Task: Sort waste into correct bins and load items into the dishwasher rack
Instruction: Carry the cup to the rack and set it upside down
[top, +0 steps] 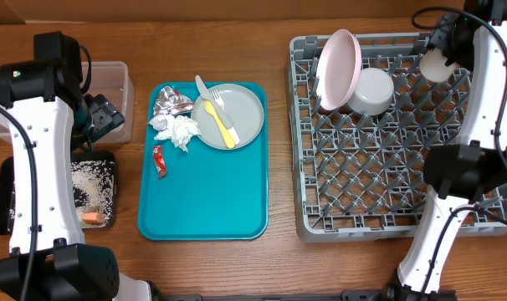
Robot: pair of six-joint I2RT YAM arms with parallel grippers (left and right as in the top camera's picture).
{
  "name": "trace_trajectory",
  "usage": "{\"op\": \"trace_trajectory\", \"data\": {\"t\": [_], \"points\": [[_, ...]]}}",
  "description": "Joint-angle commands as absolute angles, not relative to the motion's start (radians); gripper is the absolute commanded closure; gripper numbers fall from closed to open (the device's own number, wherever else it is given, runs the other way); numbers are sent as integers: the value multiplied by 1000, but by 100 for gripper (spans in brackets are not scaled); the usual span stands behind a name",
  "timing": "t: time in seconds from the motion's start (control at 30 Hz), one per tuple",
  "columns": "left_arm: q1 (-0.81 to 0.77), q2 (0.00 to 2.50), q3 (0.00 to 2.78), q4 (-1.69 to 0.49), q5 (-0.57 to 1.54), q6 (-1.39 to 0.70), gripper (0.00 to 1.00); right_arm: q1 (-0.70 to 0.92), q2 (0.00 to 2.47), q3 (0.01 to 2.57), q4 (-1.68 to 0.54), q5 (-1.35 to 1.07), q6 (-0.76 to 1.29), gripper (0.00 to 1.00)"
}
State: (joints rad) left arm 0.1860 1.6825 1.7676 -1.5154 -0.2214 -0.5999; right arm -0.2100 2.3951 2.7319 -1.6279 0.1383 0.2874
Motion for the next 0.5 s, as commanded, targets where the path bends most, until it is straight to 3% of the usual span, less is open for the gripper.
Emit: {"op": "trace_trajectory", "data": {"t": [0.0, 0.47], "points": [[187, 1674, 1789, -1517, -236, -590, 0, -239, 2381, 2645, -1589, 149, 284, 48], [187, 1674, 1789, -1517, -236, -590, 0, -271, 2381, 2454, -1467, 131, 285, 48]]}}
